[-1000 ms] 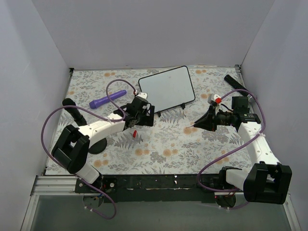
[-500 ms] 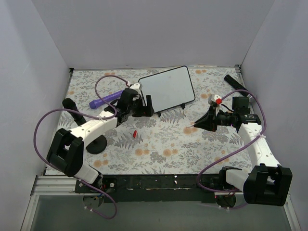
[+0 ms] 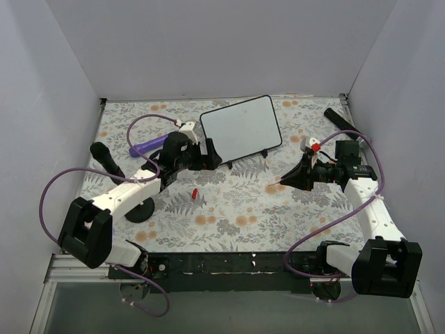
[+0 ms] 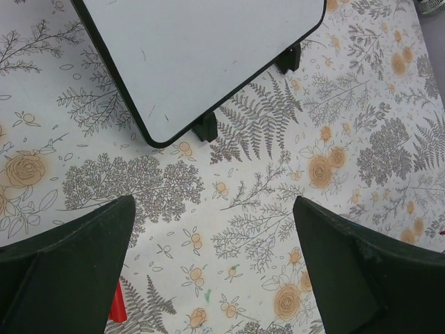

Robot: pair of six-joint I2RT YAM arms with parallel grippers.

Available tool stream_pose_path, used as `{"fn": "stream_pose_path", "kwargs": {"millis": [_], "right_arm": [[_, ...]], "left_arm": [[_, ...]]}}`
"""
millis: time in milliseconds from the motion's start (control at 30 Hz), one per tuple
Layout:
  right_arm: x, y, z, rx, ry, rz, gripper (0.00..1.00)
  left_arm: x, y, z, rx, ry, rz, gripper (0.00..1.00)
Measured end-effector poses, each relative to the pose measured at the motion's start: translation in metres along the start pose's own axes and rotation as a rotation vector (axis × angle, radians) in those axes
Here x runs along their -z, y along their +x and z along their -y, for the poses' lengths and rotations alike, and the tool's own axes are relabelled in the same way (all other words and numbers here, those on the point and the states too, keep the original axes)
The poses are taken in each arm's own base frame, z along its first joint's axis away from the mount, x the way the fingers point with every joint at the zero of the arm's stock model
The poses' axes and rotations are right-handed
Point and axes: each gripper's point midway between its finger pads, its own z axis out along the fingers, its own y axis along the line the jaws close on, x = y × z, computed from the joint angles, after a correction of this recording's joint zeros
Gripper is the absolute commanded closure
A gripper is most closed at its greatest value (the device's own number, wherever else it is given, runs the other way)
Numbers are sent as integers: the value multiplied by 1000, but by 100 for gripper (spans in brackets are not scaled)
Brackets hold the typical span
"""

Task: Write a sentence on the whiteboard
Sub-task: Pick up the whiteboard from the whiteboard stand.

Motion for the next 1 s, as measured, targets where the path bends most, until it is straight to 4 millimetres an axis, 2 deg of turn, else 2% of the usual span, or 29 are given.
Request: {"fn": "stream_pose_path", "kwargs": {"millis": [267, 700, 833, 1000], "right_arm": [[0, 0, 0, -1, 0, 0, 99], [0, 0, 0, 2, 0, 0, 99], [0, 0, 0, 2, 0, 0, 99], [0, 0, 0, 2, 0, 0, 99]], "left_arm": [[1, 5, -3, 9, 14, 1, 2], [1, -2, 0, 15, 96, 75, 2], [-7, -16, -2, 26, 119, 120, 2], [-32, -24, -18, 50, 88, 137, 2]]}}
